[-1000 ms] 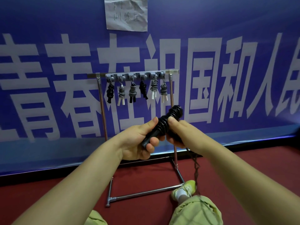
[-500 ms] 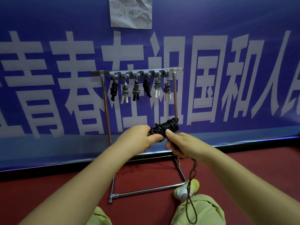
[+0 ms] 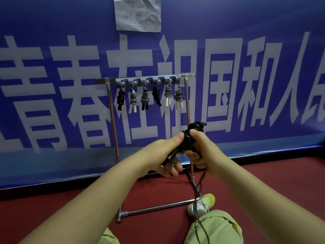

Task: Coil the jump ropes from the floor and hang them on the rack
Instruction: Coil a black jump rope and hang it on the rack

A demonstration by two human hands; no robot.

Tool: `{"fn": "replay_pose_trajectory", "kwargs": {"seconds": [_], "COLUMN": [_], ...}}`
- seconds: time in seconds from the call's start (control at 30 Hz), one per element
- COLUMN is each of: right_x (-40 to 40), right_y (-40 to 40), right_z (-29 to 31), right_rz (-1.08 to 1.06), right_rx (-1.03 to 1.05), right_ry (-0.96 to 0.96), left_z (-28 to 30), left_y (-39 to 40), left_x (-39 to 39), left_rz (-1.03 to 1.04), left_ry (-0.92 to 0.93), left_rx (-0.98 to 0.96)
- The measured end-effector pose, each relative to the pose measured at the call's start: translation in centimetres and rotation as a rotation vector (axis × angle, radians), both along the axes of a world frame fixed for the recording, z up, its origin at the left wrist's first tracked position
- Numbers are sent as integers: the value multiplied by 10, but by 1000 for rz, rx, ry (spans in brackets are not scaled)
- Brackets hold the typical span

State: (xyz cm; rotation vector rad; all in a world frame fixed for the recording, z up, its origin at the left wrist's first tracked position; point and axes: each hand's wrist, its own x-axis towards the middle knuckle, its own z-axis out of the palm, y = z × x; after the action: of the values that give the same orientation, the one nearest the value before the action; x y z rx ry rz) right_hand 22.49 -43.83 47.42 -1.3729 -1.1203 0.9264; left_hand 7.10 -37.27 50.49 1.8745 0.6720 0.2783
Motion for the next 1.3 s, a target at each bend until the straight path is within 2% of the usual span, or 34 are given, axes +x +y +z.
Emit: {"fn": "replay_pose_trajectory", "kwargs": {"seconds": [0.03, 0.1, 0.2, 0.43, 0.53, 0.6, 0.63, 0.73, 0.8, 0.87, 0.93, 1.03, 1.1, 1.17, 1.2, 1.23, 1.3], "right_x": [-2, -6, -6, -1, -4, -3, -3, -1, -1, -1, -2, -5, -6, -5, -4, -3, -1], "right_y": [-1, -4, -6, -6, -6, -5, -4, 1, 4, 5, 6, 8, 8, 7, 7, 7, 8], "right_z": [2, 5, 7, 5, 4, 2, 1, -3, -9, -14, -17, -18, -17, -16, -17, -17, -17], "right_rz": [22, 37, -1, -13, 44, 57, 40, -43, -77, -90, -70, -45, -51, -45, -47, -58, -89], "right_rx": [59, 158, 149, -42, -146, -142, -141, -172, -174, -171, -175, -209, -221, -193, -164, -130, -53], "right_ry": [-6, -58, -195, -484, -531, -507, -502, -562, -566, -517, -387, -97, -25, -37, -35, -31, -38], "left_z": [-1, -3, -3, -5, -9, -10, -10, -14, -22, -28, -31, -32, -31, -31, -31, -30, -29], "left_y": [0, -2, -4, 1, 9, 11, 11, 15, 18, 20, 19, 15, 12, 11, 11, 12, 13], "left_x": [-3, -6, -6, -11, -11, -12, -13, -13, -12, -10, -8, -3, 0, 2, 1, -1, -5], "left_rz": [-66, -121, -76, 32, 116, 139, 156, 243, 274, 276, 279, 295, 299, 295, 283, 267, 217], "left_ry": [-31, -95, -157, -61, 58, 87, 106, 278, 334, 352, 401, 463, 459, 422, 380, 314, 133], "left_rx": [-196, -383, -381, -46, 241, 347, 419, 800, 912, 956, 1044, 1287, 1398, 1402, 1344, 1238, 852]}}
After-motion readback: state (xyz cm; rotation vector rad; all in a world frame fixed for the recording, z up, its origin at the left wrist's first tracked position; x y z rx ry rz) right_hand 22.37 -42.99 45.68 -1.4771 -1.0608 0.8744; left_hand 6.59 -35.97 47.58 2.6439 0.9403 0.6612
